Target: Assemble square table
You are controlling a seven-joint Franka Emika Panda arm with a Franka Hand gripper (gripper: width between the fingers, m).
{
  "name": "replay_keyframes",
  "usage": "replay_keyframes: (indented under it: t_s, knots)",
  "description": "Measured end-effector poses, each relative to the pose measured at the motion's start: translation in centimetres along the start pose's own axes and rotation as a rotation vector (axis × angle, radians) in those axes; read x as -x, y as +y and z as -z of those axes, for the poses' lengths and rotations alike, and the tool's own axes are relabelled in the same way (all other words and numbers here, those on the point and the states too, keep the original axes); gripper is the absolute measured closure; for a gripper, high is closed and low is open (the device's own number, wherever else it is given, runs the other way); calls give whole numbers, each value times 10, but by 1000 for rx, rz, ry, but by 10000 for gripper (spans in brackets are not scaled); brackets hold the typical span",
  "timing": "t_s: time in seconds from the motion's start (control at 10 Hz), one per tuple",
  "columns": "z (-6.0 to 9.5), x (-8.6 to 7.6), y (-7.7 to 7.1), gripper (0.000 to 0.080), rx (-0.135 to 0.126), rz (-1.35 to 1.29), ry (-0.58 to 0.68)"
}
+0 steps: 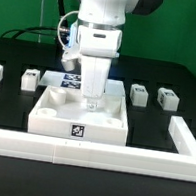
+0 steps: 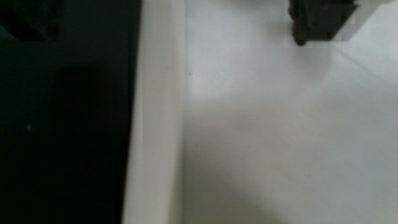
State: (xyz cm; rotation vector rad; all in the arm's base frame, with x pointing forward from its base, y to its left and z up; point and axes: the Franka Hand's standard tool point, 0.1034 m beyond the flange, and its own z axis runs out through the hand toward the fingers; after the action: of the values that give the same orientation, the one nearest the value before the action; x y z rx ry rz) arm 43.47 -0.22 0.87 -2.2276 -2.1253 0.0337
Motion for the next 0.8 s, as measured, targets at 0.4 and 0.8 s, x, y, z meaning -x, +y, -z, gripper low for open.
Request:
replay_keyframes:
  t_s: [0.4,0.8]
  knots:
    - [-1,0,-1,569,-2,-1,0]
    - [1,1,2,739,12,-2,1]
